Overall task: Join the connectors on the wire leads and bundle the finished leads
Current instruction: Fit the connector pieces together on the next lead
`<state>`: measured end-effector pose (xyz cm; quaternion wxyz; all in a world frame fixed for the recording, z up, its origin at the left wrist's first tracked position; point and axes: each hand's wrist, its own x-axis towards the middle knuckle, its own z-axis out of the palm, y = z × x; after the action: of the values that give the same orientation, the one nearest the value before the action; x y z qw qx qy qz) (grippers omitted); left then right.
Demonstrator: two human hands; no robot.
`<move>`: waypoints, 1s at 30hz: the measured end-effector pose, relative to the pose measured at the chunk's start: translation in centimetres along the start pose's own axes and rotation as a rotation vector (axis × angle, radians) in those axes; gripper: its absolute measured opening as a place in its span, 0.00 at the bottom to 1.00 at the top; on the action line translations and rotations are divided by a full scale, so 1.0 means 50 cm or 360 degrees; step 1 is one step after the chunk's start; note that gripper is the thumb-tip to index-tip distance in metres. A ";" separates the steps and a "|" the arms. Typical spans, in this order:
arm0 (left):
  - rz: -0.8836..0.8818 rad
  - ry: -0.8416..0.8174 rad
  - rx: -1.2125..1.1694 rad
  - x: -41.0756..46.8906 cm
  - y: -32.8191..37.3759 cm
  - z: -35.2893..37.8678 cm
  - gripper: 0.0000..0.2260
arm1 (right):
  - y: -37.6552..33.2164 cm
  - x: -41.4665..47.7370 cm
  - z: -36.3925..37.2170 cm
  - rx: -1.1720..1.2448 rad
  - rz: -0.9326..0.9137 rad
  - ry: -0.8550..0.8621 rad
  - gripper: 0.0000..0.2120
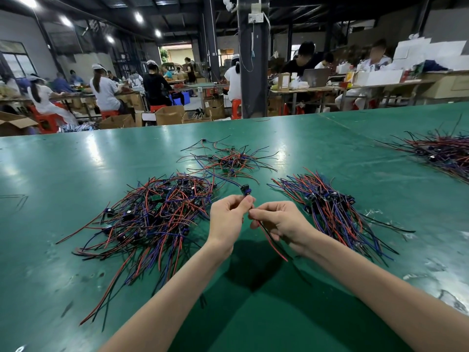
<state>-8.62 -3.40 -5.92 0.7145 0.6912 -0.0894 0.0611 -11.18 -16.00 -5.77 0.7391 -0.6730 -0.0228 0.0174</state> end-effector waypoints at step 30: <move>-0.0074 0.0451 -0.0117 0.081 0.013 -0.100 0.05 | 0.020 -0.023 0.028 -0.0281 0.0015 -0.0265 0.03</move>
<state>-4.60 1.49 -4.59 0.7461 0.6508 0.0262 0.1383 -12.40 -14.57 -6.66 0.6725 -0.7316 -0.0825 0.0747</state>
